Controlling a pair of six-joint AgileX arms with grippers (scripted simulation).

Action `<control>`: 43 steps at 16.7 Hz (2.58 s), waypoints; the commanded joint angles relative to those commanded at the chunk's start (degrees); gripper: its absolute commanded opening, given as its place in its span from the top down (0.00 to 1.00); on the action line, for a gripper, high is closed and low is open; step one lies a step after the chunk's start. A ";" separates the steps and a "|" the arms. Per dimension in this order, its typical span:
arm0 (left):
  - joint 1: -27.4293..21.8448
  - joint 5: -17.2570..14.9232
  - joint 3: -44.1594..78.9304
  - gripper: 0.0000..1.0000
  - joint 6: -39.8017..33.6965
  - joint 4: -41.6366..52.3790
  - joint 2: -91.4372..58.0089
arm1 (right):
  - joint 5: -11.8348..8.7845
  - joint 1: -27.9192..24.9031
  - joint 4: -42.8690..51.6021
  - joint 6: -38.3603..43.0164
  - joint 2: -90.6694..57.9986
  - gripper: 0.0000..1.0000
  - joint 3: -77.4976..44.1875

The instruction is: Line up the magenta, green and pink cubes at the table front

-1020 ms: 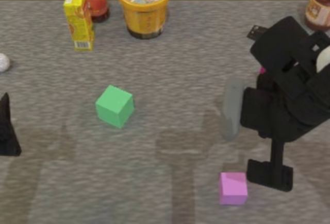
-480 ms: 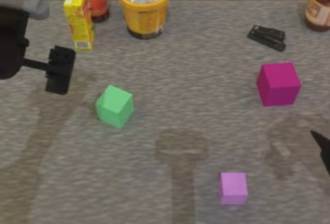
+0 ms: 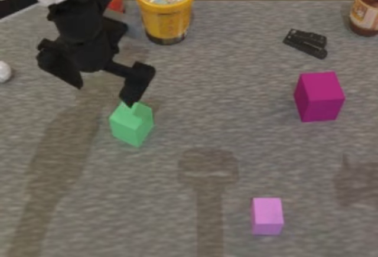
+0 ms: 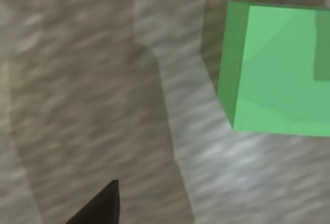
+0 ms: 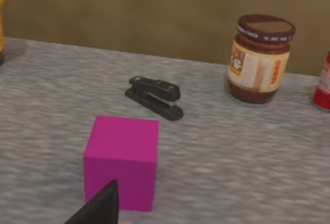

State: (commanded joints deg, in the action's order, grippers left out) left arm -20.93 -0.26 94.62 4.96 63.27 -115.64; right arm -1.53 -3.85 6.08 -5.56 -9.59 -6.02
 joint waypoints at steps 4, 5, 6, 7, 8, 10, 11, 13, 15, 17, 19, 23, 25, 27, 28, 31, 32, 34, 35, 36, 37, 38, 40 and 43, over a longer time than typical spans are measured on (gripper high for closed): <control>-1.85 0.07 9.90 0.00 0.38 5.02 -9.75 | 1.29 2.89 -5.26 4.77 8.20 0.00 5.29; -2.07 0.07 10.99 0.00 0.42 5.55 -10.88 | 1.45 3.16 -5.83 5.31 9.15 0.00 5.80; -2.17 0.07 11.49 0.00 0.44 5.79 -11.40 | 1.53 3.28 -6.08 5.56 9.58 0.00 6.02; -2.17 0.07 11.49 0.00 0.44 5.79 -11.40 | 1.53 3.28 -6.08 5.56 9.58 0.00 6.02; -2.17 0.07 11.49 0.00 0.44 5.79 -11.40 | 1.53 3.28 -6.08 5.56 9.58 0.00 6.02; -1.86 0.07 11.34 0.00 0.42 5.68 -11.28 | 1.53 3.28 -6.08 5.56 9.58 0.00 6.02; -1.89 0.07 11.17 0.00 0.45 5.49 -11.34 | 1.53 3.28 -6.08 5.56 9.58 0.00 6.02; -2.01 0.07 9.53 0.00 0.59 3.37 -12.06 | 1.53 3.28 -6.08 5.56 9.58 0.00 6.02; -2.04 0.05 6.78 0.00 0.60 -1.00 -13.48 | 1.53 3.28 -6.08 5.56 9.58 0.00 6.02; -2.04 0.04 3.66 0.00 0.59 -6.28 -15.15 | 1.53 3.28 -6.08 5.56 9.58 0.00 6.02; -2.06 0.02 1.15 0.00 0.60 -10.06 -16.58 | 1.53 3.28 -6.08 5.56 9.58 0.00 6.02; -2.08 0.01 0.15 0.00 0.60 -11.38 -17.24 | 1.53 3.28 -6.08 5.56 9.58 0.00 6.02; -2.08 0.01 0.15 0.08 0.60 -11.38 -17.24 | 1.53 3.28 -6.08 5.56 9.58 0.00 6.02; -2.08 0.01 0.15 0.23 0.60 -11.38 -17.24 | 1.53 3.28 -6.08 5.56 9.58 0.00 6.02; -2.08 0.01 0.15 0.30 0.60 -11.38 -17.24 | 1.53 3.28 -6.08 5.56 9.58 0.00 6.02; -2.08 0.01 0.15 0.53 0.60 -11.38 -17.24 | 1.53 3.28 -6.08 5.56 9.58 0.00 6.02; -2.08 0.01 0.15 0.60 0.60 -11.38 -17.24 | 1.53 3.28 -6.08 5.56 9.58 0.00 6.02; -2.08 0.01 0.15 0.75 0.60 -11.38 -17.24 | 1.53 3.28 -6.08 5.56 9.58 0.00 6.02; -2.08 0.01 0.15 0.83 0.60 -11.38 -17.24 | 1.53 3.28 -6.08 5.56 9.58 0.00 6.02; -2.08 0.01 0.15 0.90 0.60 -11.38 -17.24 | 1.53 3.28 -6.08 5.56 9.58 0.00 6.02; -2.08 0.01 0.15 0.98 0.60 -11.38 -17.24 | 1.53 3.28 -6.08 5.56 9.58 0.00 6.02; -2.08 0.01 0.15 1.00 0.60 -11.38 -17.24 | 1.53 3.28 -6.08 5.56 9.58 0.00 6.02; -2.08 0.01 0.15 1.00 0.60 -11.38 -17.24 | 1.53 3.28 -6.08 5.56 9.58 0.00 6.02; -2.08 0.01 0.15 1.00 0.60 -11.38 -17.24 | 1.53 3.28 -6.08 5.56 9.58 0.00 6.02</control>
State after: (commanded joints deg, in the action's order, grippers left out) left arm -23.01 -0.25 94.77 5.56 51.89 -132.88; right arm 0.00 -0.57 0.00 0.00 0.00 0.00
